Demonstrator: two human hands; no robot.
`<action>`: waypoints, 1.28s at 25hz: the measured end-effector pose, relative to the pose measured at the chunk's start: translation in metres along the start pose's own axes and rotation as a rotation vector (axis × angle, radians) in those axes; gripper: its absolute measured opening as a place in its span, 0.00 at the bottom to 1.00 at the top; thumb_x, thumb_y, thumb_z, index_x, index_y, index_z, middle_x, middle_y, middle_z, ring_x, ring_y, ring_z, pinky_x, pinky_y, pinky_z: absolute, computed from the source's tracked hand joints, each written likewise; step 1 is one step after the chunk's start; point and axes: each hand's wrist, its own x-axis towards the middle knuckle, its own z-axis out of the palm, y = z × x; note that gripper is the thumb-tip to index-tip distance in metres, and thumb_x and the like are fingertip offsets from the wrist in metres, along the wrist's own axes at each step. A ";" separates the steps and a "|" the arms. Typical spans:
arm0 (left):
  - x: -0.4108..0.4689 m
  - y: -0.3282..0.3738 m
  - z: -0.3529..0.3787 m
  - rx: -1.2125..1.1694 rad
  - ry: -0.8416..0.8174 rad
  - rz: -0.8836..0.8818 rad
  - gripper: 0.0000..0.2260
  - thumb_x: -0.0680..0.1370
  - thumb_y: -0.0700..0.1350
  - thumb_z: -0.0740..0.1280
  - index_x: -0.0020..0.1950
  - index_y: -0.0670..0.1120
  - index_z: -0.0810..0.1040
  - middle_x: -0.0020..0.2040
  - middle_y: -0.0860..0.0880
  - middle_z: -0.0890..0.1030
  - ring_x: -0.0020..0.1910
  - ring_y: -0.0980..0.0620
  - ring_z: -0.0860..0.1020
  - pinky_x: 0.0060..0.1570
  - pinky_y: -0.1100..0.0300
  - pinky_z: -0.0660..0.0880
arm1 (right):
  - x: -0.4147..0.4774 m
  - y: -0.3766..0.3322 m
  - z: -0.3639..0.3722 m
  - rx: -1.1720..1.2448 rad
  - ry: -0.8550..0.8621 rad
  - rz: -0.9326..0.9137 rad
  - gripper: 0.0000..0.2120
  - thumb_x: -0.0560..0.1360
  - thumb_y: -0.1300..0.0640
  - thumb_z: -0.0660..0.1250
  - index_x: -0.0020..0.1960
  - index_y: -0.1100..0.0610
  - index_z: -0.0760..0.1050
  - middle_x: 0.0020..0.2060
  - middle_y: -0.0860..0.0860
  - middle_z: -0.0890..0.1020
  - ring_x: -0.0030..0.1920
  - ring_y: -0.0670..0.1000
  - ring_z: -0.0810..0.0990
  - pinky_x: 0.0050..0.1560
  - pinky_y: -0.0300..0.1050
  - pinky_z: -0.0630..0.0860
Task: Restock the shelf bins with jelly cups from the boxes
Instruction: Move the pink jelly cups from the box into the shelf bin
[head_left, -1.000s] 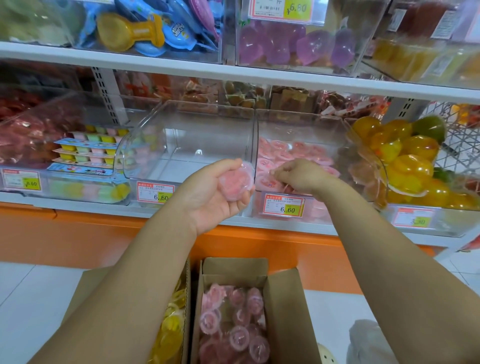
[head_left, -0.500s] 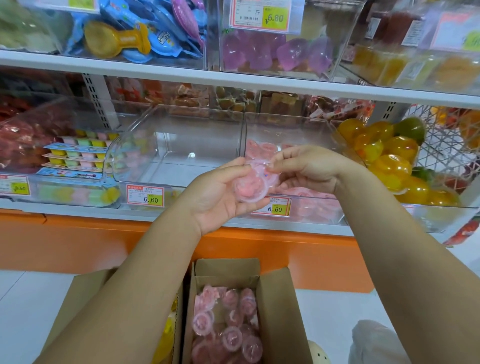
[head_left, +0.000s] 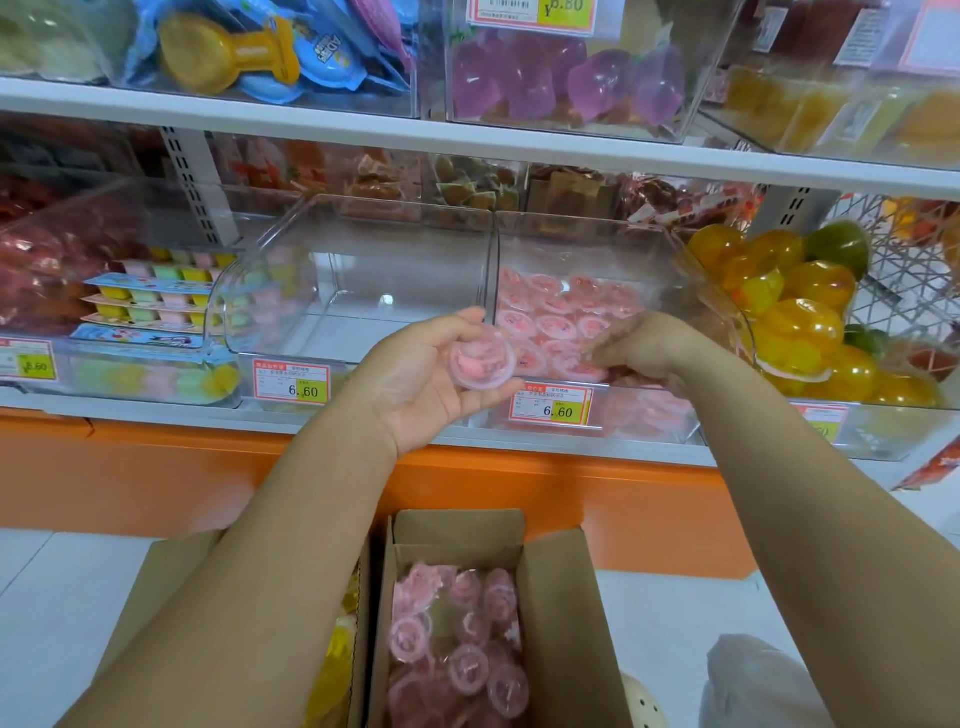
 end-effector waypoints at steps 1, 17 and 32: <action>0.000 0.000 0.001 0.015 -0.015 -0.006 0.19 0.75 0.35 0.67 0.66 0.44 0.73 0.58 0.41 0.81 0.51 0.43 0.84 0.47 0.46 0.83 | 0.000 -0.001 0.002 0.014 0.014 -0.019 0.05 0.73 0.66 0.71 0.49 0.66 0.80 0.36 0.58 0.82 0.33 0.50 0.79 0.39 0.40 0.79; 0.005 -0.021 0.039 0.089 -0.012 0.060 0.09 0.80 0.36 0.66 0.58 0.47 0.78 0.57 0.42 0.83 0.51 0.46 0.84 0.51 0.46 0.81 | -0.053 -0.035 -0.023 0.134 -0.428 -0.319 0.16 0.69 0.56 0.72 0.57 0.56 0.79 0.42 0.51 0.82 0.39 0.50 0.80 0.44 0.44 0.77; 0.030 -0.053 0.041 1.550 -0.178 0.475 0.17 0.86 0.47 0.54 0.64 0.41 0.77 0.67 0.46 0.77 0.68 0.50 0.71 0.61 0.61 0.62 | -0.014 0.032 -0.048 -0.198 0.078 -0.262 0.05 0.75 0.62 0.68 0.44 0.53 0.80 0.40 0.51 0.82 0.39 0.51 0.80 0.43 0.44 0.78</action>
